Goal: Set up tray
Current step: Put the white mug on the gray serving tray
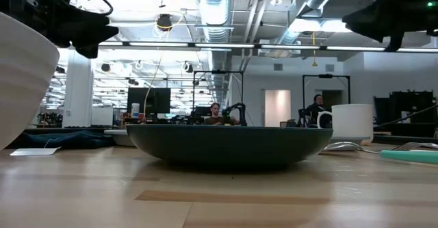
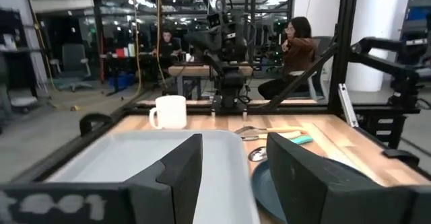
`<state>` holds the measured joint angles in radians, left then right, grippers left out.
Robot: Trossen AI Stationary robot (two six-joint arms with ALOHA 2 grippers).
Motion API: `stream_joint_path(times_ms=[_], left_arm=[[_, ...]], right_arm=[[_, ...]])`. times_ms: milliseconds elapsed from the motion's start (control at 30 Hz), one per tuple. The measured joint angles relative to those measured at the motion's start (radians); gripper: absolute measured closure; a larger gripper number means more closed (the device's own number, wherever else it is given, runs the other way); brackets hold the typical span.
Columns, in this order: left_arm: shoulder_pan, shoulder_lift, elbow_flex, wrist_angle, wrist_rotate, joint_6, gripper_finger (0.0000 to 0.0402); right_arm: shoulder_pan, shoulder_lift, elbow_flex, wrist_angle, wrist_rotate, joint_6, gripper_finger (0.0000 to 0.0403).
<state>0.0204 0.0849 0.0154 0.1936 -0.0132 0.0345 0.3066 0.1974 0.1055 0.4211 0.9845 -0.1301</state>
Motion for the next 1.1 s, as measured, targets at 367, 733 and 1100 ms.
stream_joint_path(times_ms=[367, 733, 1100], left_arm=[[0.0, 0.0, 0.086, -0.058, 0.048, 0.045, 0.0247], [0.0, 0.0, 0.092, -0.093, 0.051, -0.032, 0.0247], [0.0, 0.0, 0.092, -0.098, 0.051, -0.104, 0.0247]], right_arm=[[-0.151, 0.13, 0.354, -0.762, -0.029, 0.355, 0.029], [-0.48, 0.468, 0.642, -1.327, -0.354, 0.471, 0.029], [-0.773, 0.691, 0.7, -1.408, -0.825, 0.189, 0.029]])
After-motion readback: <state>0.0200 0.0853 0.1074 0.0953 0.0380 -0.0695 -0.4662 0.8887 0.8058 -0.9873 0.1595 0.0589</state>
